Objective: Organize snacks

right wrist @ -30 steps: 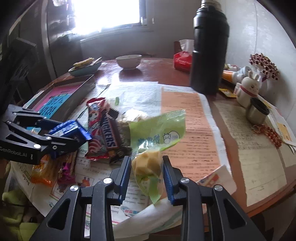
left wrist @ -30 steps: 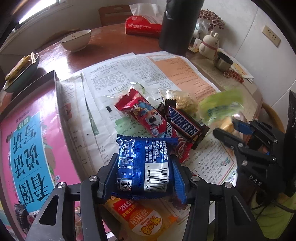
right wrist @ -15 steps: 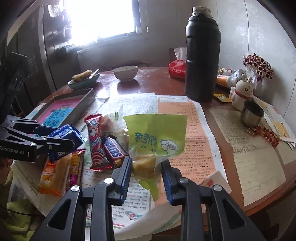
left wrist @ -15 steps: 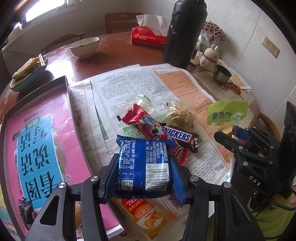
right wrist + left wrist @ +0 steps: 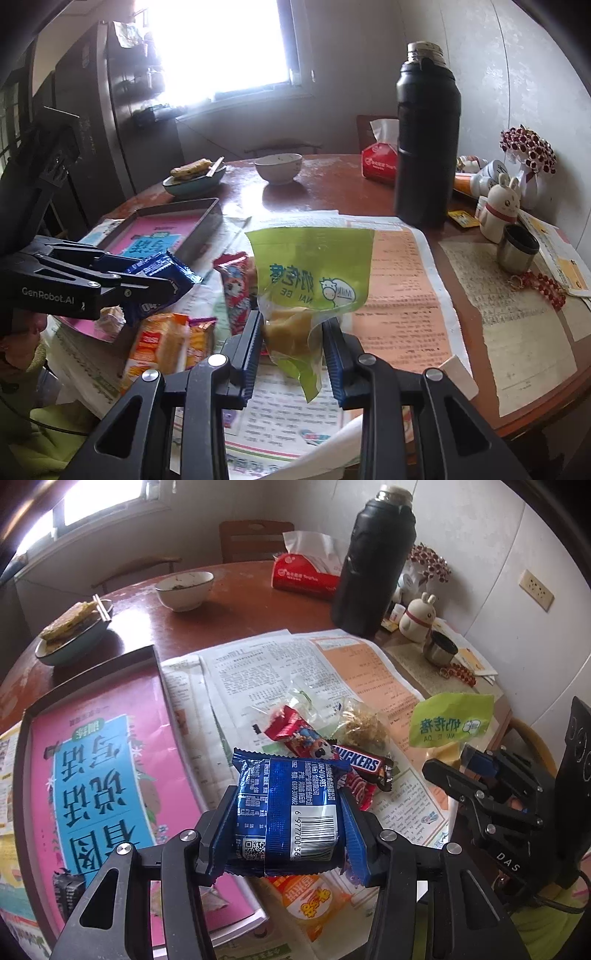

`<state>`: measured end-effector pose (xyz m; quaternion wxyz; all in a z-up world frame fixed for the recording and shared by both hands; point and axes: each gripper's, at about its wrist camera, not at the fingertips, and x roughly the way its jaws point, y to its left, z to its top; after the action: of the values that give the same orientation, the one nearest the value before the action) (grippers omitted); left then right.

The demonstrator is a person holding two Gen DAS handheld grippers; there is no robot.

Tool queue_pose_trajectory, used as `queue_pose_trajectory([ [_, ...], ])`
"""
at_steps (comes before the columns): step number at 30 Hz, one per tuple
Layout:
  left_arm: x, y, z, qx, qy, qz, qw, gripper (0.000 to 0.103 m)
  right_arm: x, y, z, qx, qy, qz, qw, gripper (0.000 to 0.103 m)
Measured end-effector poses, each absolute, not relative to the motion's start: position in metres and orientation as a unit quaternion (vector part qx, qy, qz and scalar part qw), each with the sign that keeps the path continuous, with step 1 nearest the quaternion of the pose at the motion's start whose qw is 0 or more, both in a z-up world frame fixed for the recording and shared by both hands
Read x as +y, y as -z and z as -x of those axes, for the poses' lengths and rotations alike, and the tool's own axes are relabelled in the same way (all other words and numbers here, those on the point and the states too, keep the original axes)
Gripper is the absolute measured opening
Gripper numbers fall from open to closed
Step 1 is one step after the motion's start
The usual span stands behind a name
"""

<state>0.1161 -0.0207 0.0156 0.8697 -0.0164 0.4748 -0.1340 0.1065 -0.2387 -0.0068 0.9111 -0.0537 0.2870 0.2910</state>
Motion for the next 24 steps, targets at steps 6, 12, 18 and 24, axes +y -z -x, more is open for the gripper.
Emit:
queue_pose_trajectory([
  [6,-0.003,-0.023,-0.108,0.466,0.126,0.025,0.876,0.054,-0.226,0.002,-0.098,0.284,-0.304,0.060,0.907,0.032],
  [12,0.020,-0.030,-0.100,0.456,0.109,0.040,0.882,0.054,-0.211,-0.006,-0.090,0.279,-0.324,0.058,0.902,0.032],
  [18,0.047,-0.034,-0.092,0.451,0.089,0.057,0.886,0.054,-0.190,-0.013,-0.083,0.278,-0.346,0.059,0.894,0.032],
  [24,0.075,-0.033,-0.082,0.448,0.062,0.074,0.889,0.054,-0.170,-0.019,-0.079,0.275,-0.363,0.062,0.888,0.032],
])
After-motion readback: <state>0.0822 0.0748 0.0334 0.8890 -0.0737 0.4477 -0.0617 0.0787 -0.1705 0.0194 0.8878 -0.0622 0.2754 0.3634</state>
